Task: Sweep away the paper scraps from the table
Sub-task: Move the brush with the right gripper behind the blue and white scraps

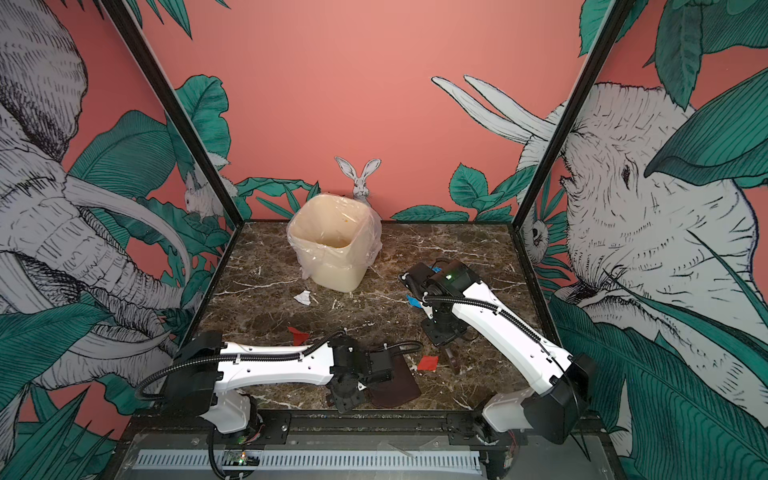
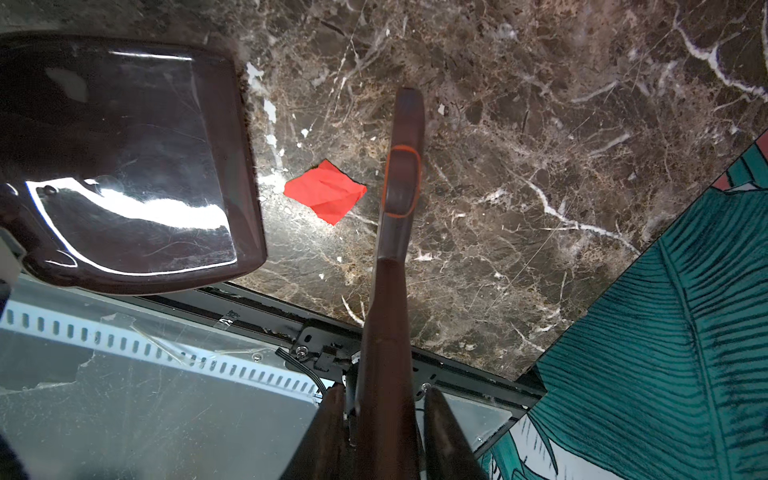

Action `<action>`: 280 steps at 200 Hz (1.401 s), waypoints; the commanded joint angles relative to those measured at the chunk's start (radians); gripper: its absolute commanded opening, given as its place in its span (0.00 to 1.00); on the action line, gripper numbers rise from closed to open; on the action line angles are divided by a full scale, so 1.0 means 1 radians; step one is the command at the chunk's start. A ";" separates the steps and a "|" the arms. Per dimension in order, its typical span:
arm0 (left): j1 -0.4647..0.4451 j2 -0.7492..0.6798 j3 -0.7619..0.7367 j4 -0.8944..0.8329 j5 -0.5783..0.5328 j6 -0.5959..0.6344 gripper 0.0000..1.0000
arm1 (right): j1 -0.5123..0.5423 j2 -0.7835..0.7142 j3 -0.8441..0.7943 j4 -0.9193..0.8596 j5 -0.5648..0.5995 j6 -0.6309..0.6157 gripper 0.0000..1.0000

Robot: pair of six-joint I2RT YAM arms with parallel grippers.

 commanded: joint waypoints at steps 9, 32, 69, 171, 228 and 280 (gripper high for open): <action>-0.006 0.003 0.024 0.001 0.020 0.005 0.00 | 0.007 0.001 -0.019 0.018 -0.020 0.013 0.00; -0.005 0.017 0.026 0.010 0.030 0.012 0.00 | 0.010 0.001 -0.028 0.027 -0.040 0.013 0.00; 0.000 0.033 0.032 0.017 0.032 0.013 0.00 | 0.021 0.003 -0.023 0.031 -0.054 0.019 0.00; 0.019 0.040 0.029 0.021 0.050 0.019 0.00 | 0.120 0.036 0.027 0.095 -0.202 0.063 0.00; 0.018 0.039 0.030 0.020 0.047 0.019 0.00 | 0.141 0.013 0.106 0.109 -0.261 0.097 0.00; 0.019 0.031 0.034 0.019 0.038 0.019 0.00 | 0.117 0.000 0.124 0.027 -0.101 0.078 0.00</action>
